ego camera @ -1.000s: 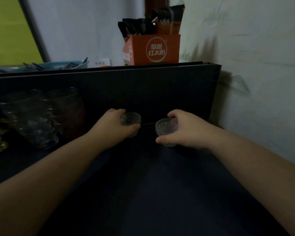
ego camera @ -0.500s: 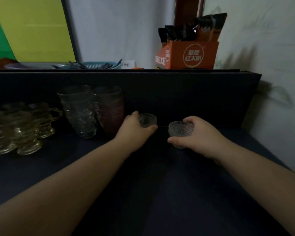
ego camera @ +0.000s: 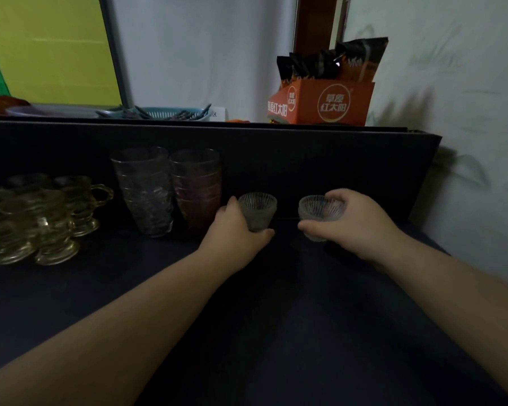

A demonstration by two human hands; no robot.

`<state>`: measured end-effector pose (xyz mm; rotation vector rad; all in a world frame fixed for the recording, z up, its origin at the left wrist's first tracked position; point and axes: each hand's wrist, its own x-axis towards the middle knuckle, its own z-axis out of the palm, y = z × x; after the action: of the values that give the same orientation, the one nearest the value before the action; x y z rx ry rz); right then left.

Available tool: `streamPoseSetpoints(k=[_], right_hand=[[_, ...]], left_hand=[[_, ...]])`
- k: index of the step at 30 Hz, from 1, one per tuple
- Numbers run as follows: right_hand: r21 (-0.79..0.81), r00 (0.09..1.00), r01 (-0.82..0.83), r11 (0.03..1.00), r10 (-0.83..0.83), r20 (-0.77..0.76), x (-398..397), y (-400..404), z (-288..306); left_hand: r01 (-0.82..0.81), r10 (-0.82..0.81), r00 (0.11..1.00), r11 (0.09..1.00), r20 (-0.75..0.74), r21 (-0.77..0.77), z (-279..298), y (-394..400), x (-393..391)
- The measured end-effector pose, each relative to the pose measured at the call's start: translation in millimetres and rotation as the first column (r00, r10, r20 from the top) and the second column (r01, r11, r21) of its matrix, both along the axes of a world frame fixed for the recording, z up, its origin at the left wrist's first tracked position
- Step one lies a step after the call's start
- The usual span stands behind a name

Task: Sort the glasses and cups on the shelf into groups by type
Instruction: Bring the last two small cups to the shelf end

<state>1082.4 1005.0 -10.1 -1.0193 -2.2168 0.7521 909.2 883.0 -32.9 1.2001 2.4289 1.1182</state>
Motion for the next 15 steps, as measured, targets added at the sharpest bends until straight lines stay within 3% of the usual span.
streamPoseSetpoints(k=[5, 10, 15], right_hand=[[0.051, 0.996, -0.012, 0.999, 0.016, -0.087, -29, -6, 27], [0.036, 0.984, -0.048, 0.998, 0.053, -0.168, -67, -15, 44], [0.007, 0.994, -0.046, 0.999, 0.047, -0.102, -97, -17, 36]], left_hand=[[0.099, -0.112, 0.989, 0.988, -0.102, -0.119, 4, -41, -1], [0.084, -0.113, 0.976, 0.984, -0.184, -0.158, 13, -79, -8], [0.042, -0.067, 0.98, 0.991, -0.189, -0.13, 14, -93, -18]])
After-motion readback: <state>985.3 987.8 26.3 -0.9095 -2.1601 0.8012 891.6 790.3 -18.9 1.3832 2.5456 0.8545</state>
